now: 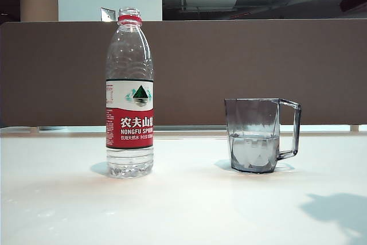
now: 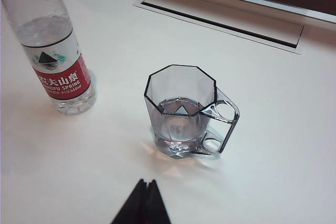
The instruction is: Pick up the mineral water bottle with the left hand on the table and pour water into the mug until it's half full.
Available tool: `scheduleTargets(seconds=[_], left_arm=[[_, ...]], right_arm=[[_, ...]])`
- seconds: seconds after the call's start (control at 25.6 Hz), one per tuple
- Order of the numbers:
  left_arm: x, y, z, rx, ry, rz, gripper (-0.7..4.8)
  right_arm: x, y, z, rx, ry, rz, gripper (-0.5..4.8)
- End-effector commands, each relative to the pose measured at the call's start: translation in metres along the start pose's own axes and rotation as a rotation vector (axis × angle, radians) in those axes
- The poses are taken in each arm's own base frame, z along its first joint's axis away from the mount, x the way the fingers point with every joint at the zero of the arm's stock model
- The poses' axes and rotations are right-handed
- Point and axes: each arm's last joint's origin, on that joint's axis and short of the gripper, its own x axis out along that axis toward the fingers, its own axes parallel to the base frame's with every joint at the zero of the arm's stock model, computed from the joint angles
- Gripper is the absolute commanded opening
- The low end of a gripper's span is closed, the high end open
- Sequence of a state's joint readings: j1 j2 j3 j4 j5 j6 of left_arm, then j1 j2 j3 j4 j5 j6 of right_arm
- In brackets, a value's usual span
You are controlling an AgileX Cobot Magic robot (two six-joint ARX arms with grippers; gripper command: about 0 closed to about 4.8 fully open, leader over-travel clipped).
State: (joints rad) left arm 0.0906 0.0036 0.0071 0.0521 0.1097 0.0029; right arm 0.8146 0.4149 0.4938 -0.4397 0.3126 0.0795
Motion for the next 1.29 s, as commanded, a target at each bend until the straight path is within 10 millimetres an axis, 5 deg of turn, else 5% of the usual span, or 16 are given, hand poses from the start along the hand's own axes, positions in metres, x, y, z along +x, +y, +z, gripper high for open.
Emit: scheduleTargets(seconds=[0.04, 1.29], left_arm=[[0.0001, -0.0037, 0.002, -0.004, -0.012, -0.035, -0.06], [0.0001, -0.0028, 0.0021, -0.005, -0.013, 0.006, -0.06]], right_arm=[[-0.0012, -0.0001, 0.0035, 0.01, -0.023, 0.001, -0.01], [-0.0012, -0.0001, 0.0035, 0.01, -0.023, 0.001, -0.01]])
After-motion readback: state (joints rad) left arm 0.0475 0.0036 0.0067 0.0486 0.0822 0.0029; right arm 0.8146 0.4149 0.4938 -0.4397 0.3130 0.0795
